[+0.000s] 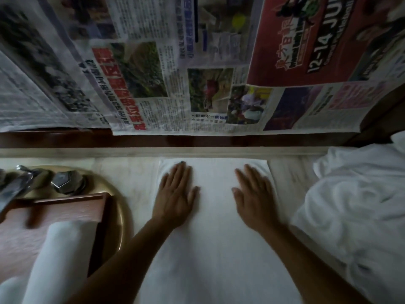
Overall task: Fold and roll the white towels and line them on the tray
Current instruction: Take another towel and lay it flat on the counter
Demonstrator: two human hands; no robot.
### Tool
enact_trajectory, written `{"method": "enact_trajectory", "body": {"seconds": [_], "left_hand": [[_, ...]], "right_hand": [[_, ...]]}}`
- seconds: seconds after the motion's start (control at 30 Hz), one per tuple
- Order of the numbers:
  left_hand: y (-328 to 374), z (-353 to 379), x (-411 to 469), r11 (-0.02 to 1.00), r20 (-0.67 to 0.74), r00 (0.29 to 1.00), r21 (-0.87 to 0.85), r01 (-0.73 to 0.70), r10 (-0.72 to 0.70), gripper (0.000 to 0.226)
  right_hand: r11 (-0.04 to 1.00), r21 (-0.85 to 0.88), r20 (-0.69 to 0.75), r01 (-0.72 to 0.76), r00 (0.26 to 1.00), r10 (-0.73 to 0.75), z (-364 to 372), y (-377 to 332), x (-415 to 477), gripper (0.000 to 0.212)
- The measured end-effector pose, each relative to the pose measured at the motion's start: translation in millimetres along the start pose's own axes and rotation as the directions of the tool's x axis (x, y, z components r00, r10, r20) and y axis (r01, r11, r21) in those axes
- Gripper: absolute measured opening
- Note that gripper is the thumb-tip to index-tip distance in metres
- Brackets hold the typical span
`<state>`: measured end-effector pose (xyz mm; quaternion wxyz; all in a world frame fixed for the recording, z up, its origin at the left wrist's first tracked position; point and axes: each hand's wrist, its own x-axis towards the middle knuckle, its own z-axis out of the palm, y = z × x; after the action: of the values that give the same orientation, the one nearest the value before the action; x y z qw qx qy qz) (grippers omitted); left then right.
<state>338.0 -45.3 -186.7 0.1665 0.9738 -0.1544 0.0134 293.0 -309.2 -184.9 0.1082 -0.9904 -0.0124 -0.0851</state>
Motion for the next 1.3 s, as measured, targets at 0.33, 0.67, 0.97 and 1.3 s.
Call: {"method": "enact_trajectory", "body": {"seconds": [0.33,0.67,0.97,1.3], "left_hand": [[-28,-18,5,0.989,0.02,0.996,0.125,0.078,-0.081,0.069],[33,-1,-90,0.999,0.092,0.995,0.022,-0.045,0.042,0.061],[-7,-30,-104,0.985,0.019,0.988,0.083,0.154,-0.156,0.072],[78,0,-218,0.995,0.044,0.995,-0.051,-0.086,0.088,0.06]], "right_hand": [[0.974,-0.101,0.176,-0.202,0.96,0.217,-16,25,24,0.078],[0.996,-0.027,0.073,0.09,0.993,-0.088,-13,-35,-89,0.058],[0.994,-0.043,-0.088,-0.097,0.992,0.093,-29,61,-82,0.057],[0.991,0.064,0.015,0.114,0.993,-0.115,-34,-42,-204,0.058]]}}
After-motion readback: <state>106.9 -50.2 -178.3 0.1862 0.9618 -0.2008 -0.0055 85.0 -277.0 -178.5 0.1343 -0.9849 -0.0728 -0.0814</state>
